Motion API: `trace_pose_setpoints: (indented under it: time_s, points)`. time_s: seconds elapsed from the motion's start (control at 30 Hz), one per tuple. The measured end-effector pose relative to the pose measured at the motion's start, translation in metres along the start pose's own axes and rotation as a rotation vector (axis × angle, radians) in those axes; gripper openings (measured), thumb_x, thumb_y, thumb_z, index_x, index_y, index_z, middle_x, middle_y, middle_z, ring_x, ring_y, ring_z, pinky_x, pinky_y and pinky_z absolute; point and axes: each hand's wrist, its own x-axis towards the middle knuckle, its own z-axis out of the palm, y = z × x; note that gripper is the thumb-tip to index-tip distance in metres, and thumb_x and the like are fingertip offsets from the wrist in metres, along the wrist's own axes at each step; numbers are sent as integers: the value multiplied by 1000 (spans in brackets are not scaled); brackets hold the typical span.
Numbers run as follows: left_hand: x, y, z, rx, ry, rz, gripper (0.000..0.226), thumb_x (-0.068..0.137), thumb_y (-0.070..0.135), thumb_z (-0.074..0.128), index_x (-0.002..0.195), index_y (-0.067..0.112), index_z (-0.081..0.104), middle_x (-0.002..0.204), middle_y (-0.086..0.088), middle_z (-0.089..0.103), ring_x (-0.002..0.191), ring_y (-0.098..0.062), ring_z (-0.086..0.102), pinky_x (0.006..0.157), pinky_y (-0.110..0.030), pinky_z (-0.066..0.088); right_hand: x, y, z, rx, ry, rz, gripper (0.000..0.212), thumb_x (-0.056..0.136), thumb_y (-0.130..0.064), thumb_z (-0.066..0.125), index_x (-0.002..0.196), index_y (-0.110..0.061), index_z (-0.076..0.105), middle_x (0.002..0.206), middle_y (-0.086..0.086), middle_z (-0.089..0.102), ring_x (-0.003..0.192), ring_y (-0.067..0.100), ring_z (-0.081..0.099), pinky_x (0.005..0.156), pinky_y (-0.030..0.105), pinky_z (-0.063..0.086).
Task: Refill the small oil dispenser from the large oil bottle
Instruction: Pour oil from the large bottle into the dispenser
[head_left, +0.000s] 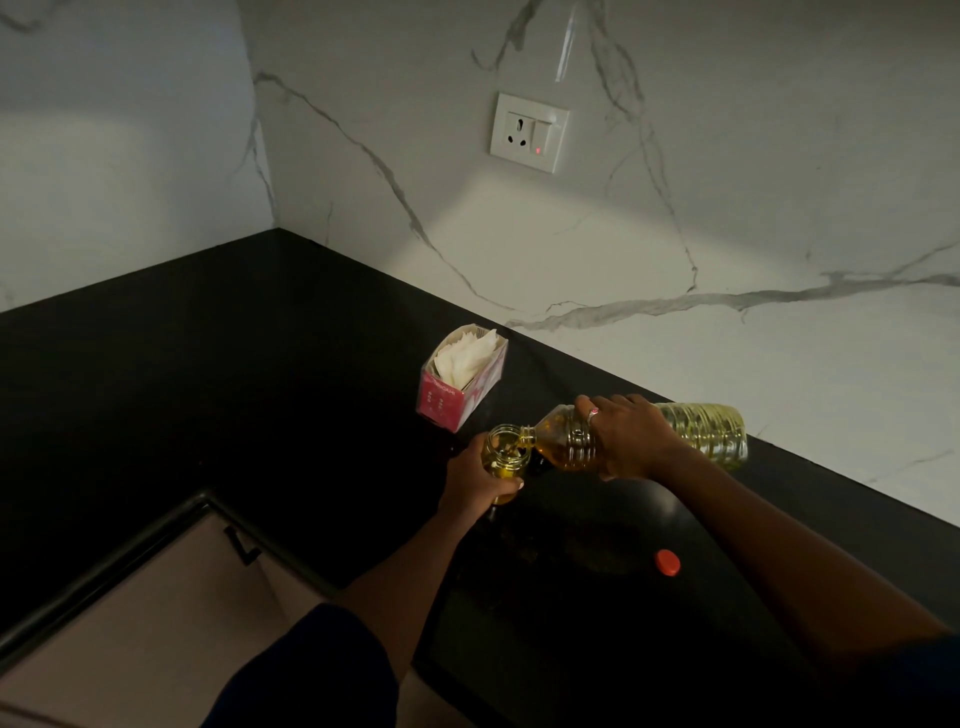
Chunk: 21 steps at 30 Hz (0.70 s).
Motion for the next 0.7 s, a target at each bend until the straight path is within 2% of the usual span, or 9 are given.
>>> trace_pose_setpoints:
  time_s: [0.7]
  points:
    - [3, -4, 2, 8, 7, 0, 79, 64, 18, 81, 133, 21, 42, 130, -2, 52, 123, -19, 47, 96, -30, 43, 1, 0, 0, 10, 5, 4, 101, 59, -46, 80, 138, -19, 24, 132, 6, 48, 119, 23, 48, 103, 41, 34]
